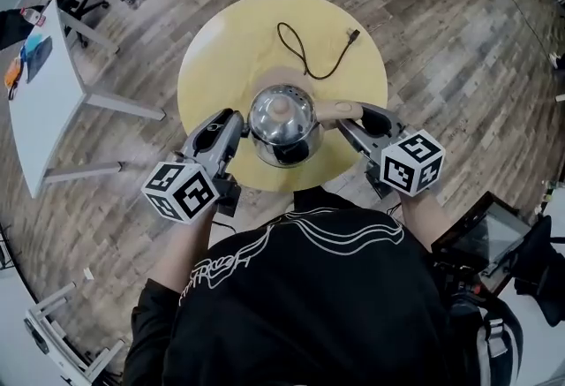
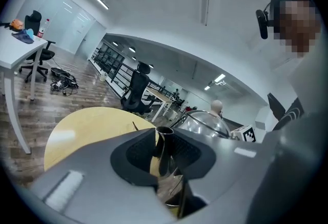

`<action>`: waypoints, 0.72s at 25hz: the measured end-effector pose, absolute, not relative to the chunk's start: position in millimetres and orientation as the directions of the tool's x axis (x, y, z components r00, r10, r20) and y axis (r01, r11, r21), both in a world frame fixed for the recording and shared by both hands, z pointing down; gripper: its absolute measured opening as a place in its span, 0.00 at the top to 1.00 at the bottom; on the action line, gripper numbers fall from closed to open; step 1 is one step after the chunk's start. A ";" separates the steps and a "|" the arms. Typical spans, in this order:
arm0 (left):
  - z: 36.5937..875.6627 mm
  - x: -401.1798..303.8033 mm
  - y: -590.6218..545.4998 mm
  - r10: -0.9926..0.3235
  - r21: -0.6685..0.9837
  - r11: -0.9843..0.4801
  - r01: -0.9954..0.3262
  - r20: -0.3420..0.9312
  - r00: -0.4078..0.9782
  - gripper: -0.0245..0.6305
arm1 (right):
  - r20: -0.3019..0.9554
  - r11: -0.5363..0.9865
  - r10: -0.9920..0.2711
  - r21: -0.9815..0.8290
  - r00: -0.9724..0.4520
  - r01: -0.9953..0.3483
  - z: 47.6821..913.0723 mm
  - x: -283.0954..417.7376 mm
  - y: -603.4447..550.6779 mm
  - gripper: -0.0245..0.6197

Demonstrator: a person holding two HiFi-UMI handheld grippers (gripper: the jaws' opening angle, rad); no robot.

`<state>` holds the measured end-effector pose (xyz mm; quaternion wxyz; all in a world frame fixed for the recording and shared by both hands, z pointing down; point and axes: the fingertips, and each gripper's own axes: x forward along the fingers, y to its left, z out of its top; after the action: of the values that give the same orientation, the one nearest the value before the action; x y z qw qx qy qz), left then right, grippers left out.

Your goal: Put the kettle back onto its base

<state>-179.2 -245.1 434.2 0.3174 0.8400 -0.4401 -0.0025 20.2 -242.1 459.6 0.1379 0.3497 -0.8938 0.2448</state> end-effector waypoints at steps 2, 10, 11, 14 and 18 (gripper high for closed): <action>438.6 -180.2 -270.4 -0.746 0.515 -0.417 -0.749 0.277 0.606 0.85 | 0.436 0.654 -0.547 -0.310 -0.715 -0.690 464.1 18.5 -266.6 0.72; 474.2 -174.2 -334.5 -0.722 0.458 -0.447 -0.768 0.322 0.612 0.85 | 0.499 0.658 -0.548 -0.239 -0.672 -0.714 499.0 21.5 -331.0 0.73; 478.3 -173.3 -339.4 -0.720 0.448 -0.451 -0.772 0.328 0.611 0.85 | 0.506 0.655 -0.548 -0.236 -0.666 -0.718 504.4 21.9 -336.4 0.73; 489.0 -169.6 -348.1 -0.714 0.399 -0.473 -0.785 0.348 0.607 0.85 | 0.533 0.656 -0.546 -0.209 -0.647 -0.726 520.5 23.2 -345.7 0.73; 498.2 -167.1 -354.5 -0.712 0.364 -0.485 -0.795 0.363 0.601 0.85 | 0.554 0.666 -0.541 -0.177 -0.632 -0.725 534.4 23.8 -352.9 0.73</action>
<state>-167.1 -354.5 498.2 0.2541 0.8578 -0.4392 0.0817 23.8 -352.9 534.4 0.2346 0.3588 -0.8820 0.1956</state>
